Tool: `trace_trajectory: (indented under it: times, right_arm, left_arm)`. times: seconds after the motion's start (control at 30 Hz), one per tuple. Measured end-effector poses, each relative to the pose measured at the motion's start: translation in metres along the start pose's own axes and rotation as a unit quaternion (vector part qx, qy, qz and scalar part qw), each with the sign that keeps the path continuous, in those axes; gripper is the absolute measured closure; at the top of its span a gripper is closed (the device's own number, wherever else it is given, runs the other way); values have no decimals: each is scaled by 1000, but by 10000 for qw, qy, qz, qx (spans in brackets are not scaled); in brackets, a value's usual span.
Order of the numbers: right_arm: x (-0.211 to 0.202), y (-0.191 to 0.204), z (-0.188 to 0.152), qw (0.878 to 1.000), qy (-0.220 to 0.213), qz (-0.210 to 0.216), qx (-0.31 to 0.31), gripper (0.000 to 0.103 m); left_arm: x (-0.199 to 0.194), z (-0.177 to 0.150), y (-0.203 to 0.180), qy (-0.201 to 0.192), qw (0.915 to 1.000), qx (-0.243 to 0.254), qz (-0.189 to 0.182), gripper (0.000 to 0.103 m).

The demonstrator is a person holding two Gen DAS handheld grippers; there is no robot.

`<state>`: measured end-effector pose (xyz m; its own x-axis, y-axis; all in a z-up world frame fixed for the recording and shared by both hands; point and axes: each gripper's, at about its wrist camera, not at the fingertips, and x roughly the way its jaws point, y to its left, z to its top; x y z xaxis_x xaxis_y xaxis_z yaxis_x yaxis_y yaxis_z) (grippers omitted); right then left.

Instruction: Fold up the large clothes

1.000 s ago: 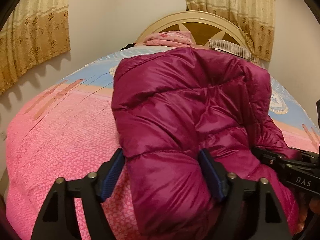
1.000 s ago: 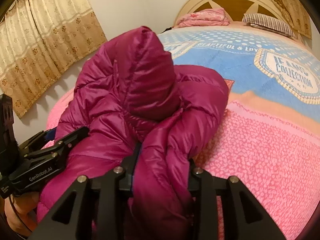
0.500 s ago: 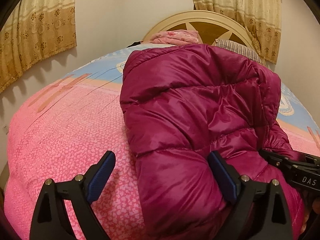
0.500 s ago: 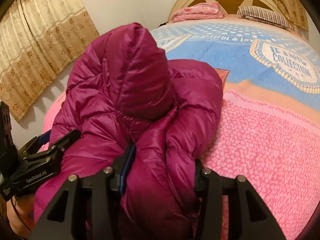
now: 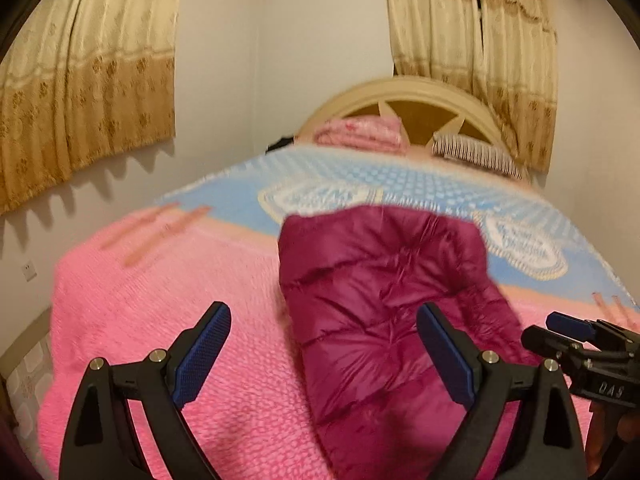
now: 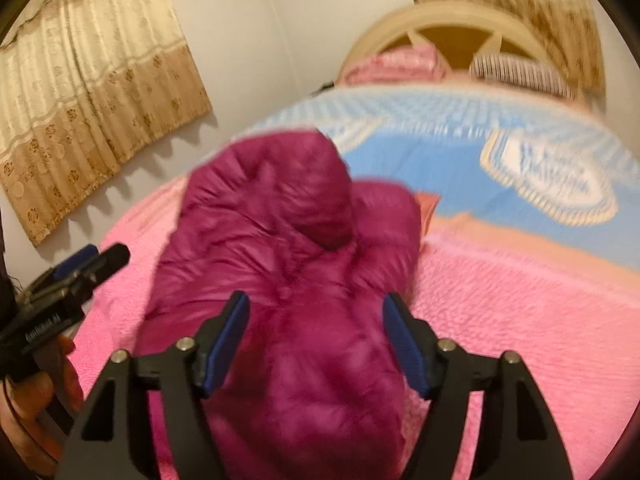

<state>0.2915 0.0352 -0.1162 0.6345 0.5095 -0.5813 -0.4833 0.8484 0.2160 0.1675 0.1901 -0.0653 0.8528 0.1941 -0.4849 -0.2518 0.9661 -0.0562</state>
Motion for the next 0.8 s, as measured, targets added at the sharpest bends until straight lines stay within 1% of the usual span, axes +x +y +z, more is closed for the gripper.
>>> trace_trajectory:
  times: [0.1,0.2,0.27,0.37,0.53,0.8]
  right_arm:
    - [-27,16,-1,9991,-315,-171,-206,29]
    - [-49,31,-1,9971,-598,-239,-412,20]
    - [-58,37,-1,9958,-701,-253,-529,20]
    - [-64,44,-1,9951,-760,-238,-583,20]
    - [-70,48,-3,9943,-804,-278,-644,20]
    - [-73,47,-7,9945,-790,-253,-641,20]
  left_arm:
    - [-24,4,-1,-206,9998,24,-50,9]
    - [-38,6,-2,-330,9994,11,-119,9]
    - [-45,7,-7,-364,9992,-6,-148,9]
    - [-52,9,-8,-425,9989,-20,-217,9]
    - [-57,12,-10,-512,9984,-1,-225,9]
    - [-50,9,-6,-420,9988,-64,-229,9]
